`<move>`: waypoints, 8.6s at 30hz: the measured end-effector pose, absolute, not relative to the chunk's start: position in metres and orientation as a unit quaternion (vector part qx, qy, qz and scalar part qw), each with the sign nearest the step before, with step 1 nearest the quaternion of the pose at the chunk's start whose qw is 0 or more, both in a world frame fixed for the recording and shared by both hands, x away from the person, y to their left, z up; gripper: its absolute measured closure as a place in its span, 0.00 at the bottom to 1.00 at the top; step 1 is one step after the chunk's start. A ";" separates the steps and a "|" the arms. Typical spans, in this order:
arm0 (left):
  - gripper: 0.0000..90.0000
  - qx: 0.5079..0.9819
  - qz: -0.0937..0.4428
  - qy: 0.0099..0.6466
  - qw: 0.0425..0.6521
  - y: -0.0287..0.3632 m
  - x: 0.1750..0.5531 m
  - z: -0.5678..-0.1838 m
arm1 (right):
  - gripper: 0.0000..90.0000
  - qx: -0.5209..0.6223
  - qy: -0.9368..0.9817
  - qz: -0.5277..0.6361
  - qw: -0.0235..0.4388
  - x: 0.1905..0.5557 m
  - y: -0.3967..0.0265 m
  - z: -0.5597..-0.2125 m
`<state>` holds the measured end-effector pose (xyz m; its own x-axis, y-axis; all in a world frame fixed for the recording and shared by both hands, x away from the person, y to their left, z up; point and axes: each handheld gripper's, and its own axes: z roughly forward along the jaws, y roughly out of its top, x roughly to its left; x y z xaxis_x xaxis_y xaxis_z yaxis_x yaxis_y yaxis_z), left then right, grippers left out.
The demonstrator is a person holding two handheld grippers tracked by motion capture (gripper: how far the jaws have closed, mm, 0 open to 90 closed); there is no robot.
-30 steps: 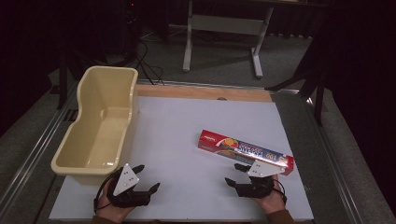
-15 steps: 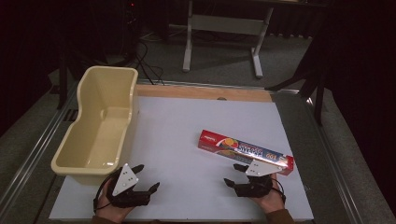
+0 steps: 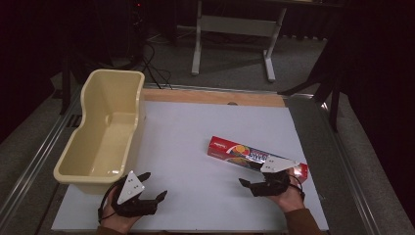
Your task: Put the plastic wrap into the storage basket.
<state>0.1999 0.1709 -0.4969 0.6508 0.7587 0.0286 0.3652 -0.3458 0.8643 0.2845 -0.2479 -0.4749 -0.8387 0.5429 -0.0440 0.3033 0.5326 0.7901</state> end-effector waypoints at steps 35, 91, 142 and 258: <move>0.23 0.790 0.215 0.355 0.451 0.172 0.200 -0.497 | 0.16 0.277 0.930 0.234 0.057 0.390 -0.266 -0.478; 0.24 0.791 0.212 0.356 0.450 0.172 0.201 -0.498 | 0.43 0.302 0.951 0.025 -0.054 0.383 -0.205 -0.487; 0.24 0.790 0.213 0.354 0.452 0.171 0.199 -0.498 | 0.44 0.446 0.794 0.331 -0.246 0.402 -0.100 -0.405; 0.23 0.786 0.214 0.351 0.462 0.176 0.194 -0.499 | 0.43 0.551 0.614 0.456 -0.334 0.437 0.103 -0.392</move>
<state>0.1941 0.1764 -0.4988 0.6619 0.7495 0.0115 0.3541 -0.3262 0.8765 0.4371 0.1028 -0.3918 -0.1707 0.3717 0.9125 0.9810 -0.0223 0.1927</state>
